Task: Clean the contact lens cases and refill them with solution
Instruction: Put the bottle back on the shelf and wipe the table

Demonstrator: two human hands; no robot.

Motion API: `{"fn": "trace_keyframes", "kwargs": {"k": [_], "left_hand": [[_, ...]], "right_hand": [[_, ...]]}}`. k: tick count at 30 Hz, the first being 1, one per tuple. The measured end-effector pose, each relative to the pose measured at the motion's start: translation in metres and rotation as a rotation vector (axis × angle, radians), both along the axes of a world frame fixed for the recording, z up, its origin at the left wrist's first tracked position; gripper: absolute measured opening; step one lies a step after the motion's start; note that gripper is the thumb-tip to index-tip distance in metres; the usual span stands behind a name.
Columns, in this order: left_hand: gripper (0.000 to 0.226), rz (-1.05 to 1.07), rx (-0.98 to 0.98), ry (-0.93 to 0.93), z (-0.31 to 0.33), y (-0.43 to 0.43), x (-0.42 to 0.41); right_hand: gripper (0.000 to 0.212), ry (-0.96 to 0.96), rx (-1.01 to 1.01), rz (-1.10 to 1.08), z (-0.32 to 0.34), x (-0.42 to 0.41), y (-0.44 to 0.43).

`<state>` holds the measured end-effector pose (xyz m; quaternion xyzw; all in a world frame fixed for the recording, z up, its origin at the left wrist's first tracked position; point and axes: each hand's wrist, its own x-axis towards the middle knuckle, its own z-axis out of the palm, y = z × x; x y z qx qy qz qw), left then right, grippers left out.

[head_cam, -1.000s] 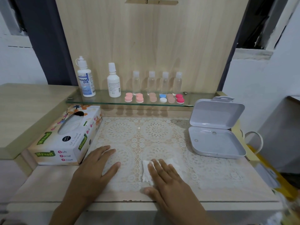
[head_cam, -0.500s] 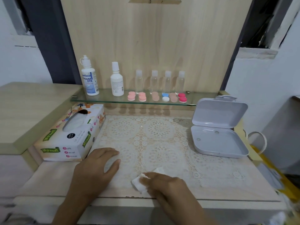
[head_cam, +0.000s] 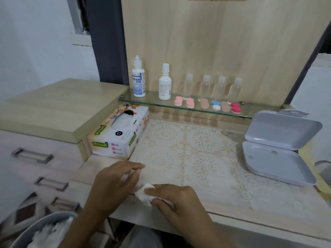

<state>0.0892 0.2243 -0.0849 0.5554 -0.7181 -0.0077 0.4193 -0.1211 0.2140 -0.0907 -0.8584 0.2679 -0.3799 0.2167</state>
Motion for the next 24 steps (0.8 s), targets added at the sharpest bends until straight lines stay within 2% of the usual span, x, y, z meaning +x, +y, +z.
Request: {"fn": "trace_keyframes", "kwargs": {"k": [5, 9, 16, 24], "left_hand": [[0.020, 0.009, 0.041, 0.107, -0.009, 0.042, 0.042], [0.020, 0.060, 0.018, 0.151, -0.017, 0.066, 0.074], [0.022, 0.150, 0.035, 0.116, -0.019, 0.096, 0.111], [0.022, 0.275, 0.071, 0.144, -0.043, 0.127, 0.163]], "right_hand": [[0.035, 0.003, 0.027, 0.107, -0.001, 0.031, 0.007], [0.030, 0.023, 0.021, 0.141, 0.000, 0.061, 0.016], [0.028, 0.055, 0.179, 0.248, -0.011, 0.116, 0.031], [0.026, 0.123, 0.249, 0.347, -0.030, 0.167, 0.042]]}}
